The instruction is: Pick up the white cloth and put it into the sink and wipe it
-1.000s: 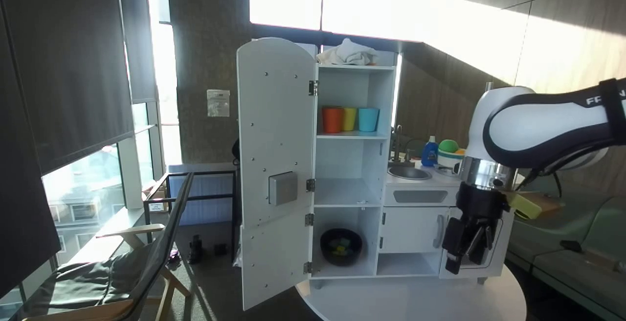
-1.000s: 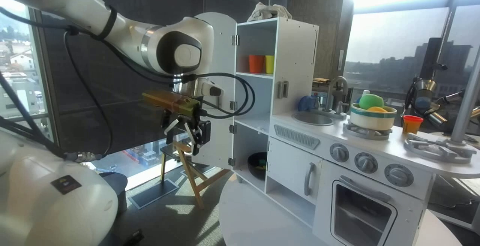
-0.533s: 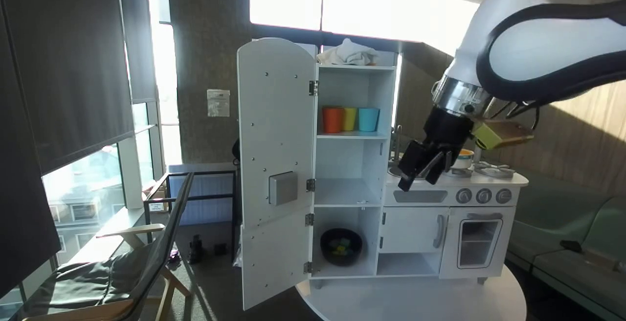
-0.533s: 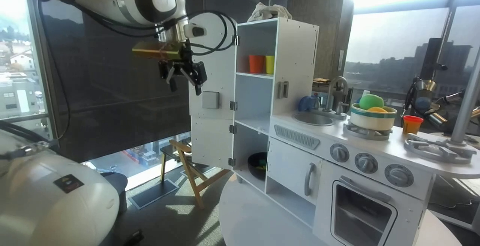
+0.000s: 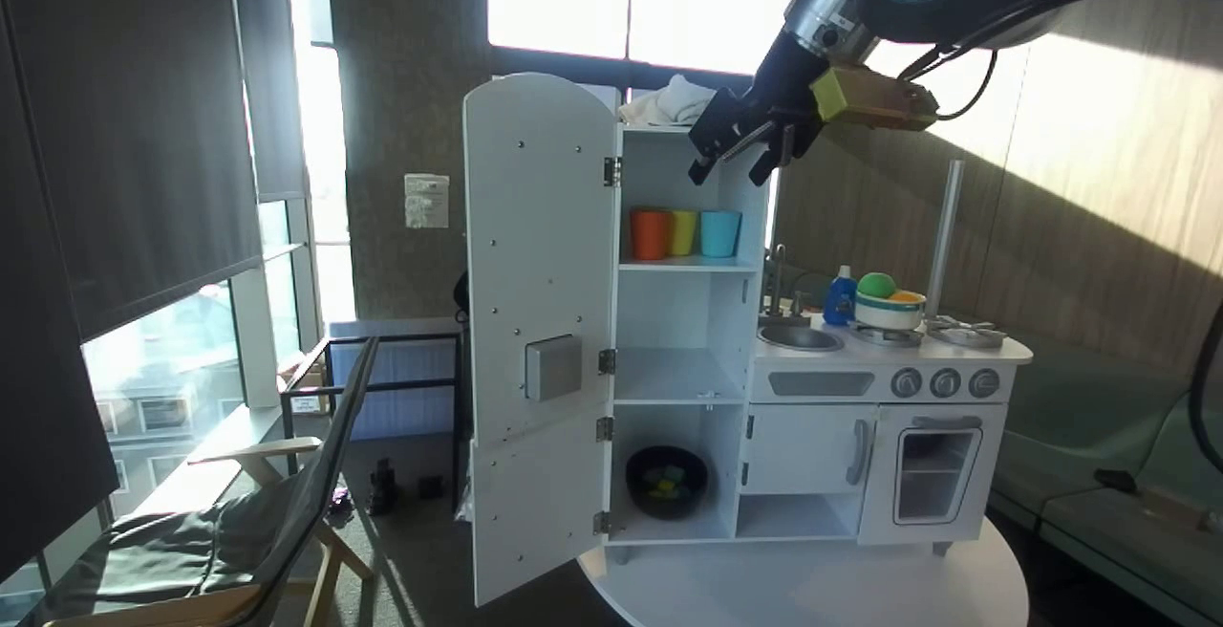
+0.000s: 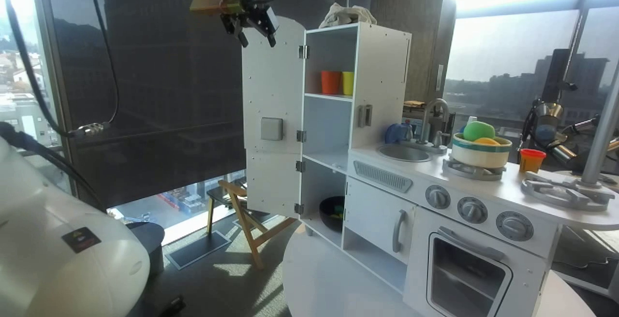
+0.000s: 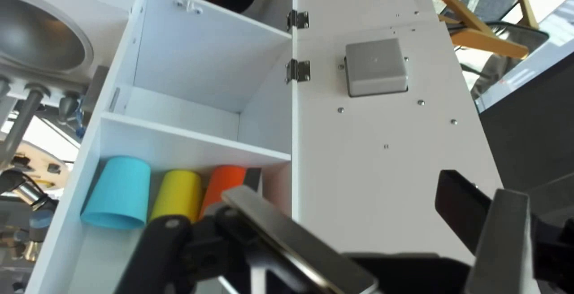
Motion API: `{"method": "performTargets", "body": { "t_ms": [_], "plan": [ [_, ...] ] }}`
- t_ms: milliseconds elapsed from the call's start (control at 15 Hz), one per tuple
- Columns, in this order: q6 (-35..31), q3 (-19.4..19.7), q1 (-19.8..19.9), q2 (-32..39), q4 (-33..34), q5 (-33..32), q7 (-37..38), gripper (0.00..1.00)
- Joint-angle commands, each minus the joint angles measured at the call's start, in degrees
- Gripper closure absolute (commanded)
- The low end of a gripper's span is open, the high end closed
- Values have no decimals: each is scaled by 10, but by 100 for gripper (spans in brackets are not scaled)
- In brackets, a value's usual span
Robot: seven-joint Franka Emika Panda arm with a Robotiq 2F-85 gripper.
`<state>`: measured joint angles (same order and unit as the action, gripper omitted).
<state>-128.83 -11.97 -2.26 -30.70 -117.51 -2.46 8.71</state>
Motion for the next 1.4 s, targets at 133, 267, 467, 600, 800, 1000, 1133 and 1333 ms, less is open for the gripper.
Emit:
{"method": "performTargets", "body": {
  "t_ms": [133, 267, 467, 600, 800, 1000, 1133, 1333],
  "plan": [
    [-7, -37, 28, 132, 210, -96, 41, 0],
    [7, -39, 22, 176, 271, -124, 34, 0],
    [0, -22, 4, 161, 243, -121, 32, 0],
    [3, -22, 2, 185, 270, -126, 32, 0],
    [7, -21, 1, 192, 279, -127, 32, 0],
    [-22, -36, 6, 220, 305, -161, 114, 0],
    [-25, -38, 11, 243, 331, -195, 167, 0],
    [-10, -30, 15, 284, 389, -279, 240, 0]
  ]
}}
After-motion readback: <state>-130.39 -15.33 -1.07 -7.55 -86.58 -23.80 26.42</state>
